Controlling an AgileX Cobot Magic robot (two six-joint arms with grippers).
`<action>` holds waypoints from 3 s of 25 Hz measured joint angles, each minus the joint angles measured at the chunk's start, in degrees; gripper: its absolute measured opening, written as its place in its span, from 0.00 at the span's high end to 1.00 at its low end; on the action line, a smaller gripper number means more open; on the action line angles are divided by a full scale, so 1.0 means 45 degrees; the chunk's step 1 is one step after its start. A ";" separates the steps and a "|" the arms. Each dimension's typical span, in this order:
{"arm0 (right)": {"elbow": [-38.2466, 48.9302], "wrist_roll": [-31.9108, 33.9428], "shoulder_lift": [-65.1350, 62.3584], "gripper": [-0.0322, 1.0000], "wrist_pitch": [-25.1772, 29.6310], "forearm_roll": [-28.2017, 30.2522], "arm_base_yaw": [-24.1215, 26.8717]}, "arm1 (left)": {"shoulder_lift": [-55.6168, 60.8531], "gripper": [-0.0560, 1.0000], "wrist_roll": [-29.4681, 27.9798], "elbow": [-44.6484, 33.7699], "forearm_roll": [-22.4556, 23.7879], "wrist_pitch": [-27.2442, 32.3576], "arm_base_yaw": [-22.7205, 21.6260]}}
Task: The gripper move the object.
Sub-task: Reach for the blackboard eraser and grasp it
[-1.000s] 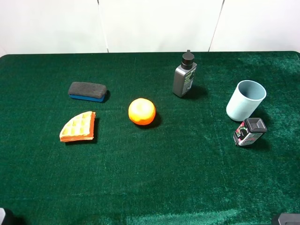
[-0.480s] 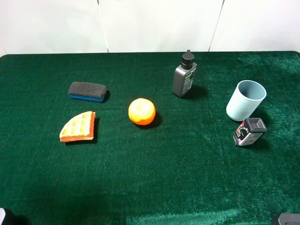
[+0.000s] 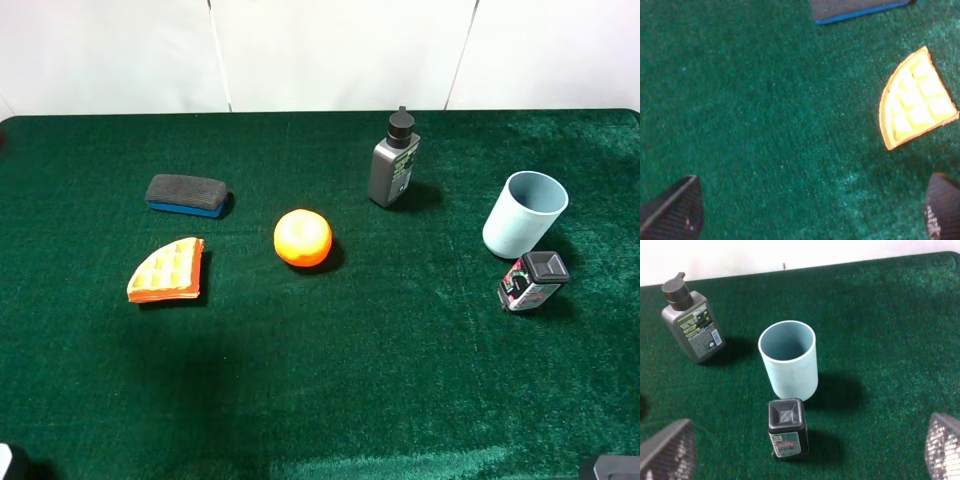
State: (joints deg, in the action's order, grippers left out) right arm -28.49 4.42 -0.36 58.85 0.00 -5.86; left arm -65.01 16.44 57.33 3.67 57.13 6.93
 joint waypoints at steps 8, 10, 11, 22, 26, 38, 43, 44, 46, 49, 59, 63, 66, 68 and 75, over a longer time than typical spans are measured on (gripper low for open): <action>0.0000 0.0000 0.0000 0.30 0.0000 0.0000 0.0000 | -0.2592 0.11 0.1944 0.0923 -0.0384 -0.0042 0.0000; 0.0000 0.0000 0.0000 0.30 0.0000 0.0000 0.0000 | -0.3192 0.11 0.2534 0.1055 -0.0453 -0.0058 0.0000; 0.0000 0.0000 0.0000 0.30 0.0000 0.0000 0.0000 | -0.3493 0.11 0.2853 0.1137 -0.0494 -0.0112 0.0000; 0.0000 0.0000 0.0000 0.30 0.0000 0.0000 0.0000 | -0.6644 0.09 0.5489 0.2509 -0.1433 -0.0933 0.0000; 0.0000 0.0000 0.0000 0.30 0.0000 0.0000 0.0000 | -0.7549 0.09 0.6237 0.2961 -0.1624 -0.1300 0.0085; 0.0000 0.0000 0.0000 0.30 0.0000 0.0000 0.0000 | -1.0331 0.06 0.7050 0.4838 -0.0816 -0.1694 0.1737; 0.0000 0.0000 0.0000 0.30 0.0000 0.0000 0.0000 | -1.1013 0.04 0.7784 0.5282 -0.0604 -0.1694 0.2073; 0.0000 0.0000 0.0000 0.30 0.0000 0.0000 0.0000 | -1.1086 0.04 0.7866 0.5303 -0.0604 -0.1694 0.2073; 0.0000 0.0000 0.0000 0.30 0.0000 0.0000 0.0000 | -1.1265 0.03 0.8069 0.5319 -0.0543 -0.1682 0.2073; 0.0000 0.0000 0.0000 0.30 0.0000 0.0000 0.0000 | -1.1449 0.02 0.8578 0.5319 -0.0428 -0.1708 0.2073; 0.0000 0.0000 0.0000 0.30 0.0000 0.0000 0.0000 | -1.2357 0.02 0.9379 0.5375 -0.0092 -0.2085 0.2073; 0.0000 0.0000 0.0000 0.30 0.0000 0.0000 0.0000 | -1.2524 0.01 0.9530 0.5379 -0.0092 -0.2729 0.2073; 0.0000 0.0000 0.0000 0.30 0.0000 0.0000 0.0000 | -1.2639 0.01 0.9679 0.5379 -0.0092 -0.3126 0.2073; 0.0000 0.0000 0.0000 0.30 0.0000 0.0000 0.0000 | -1.2801 0.01 0.9849 0.5389 -0.0092 -0.3209 0.2073; 0.0000 0.0000 0.0000 0.30 0.0000 0.0000 0.0000 | -1.3312 0.01 1.0044 0.5389 -0.0105 -0.3444 0.2073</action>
State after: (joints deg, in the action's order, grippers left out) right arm -28.49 4.42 -0.36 58.85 0.00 -5.86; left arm -124.92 61.64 81.58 3.20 41.63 16.26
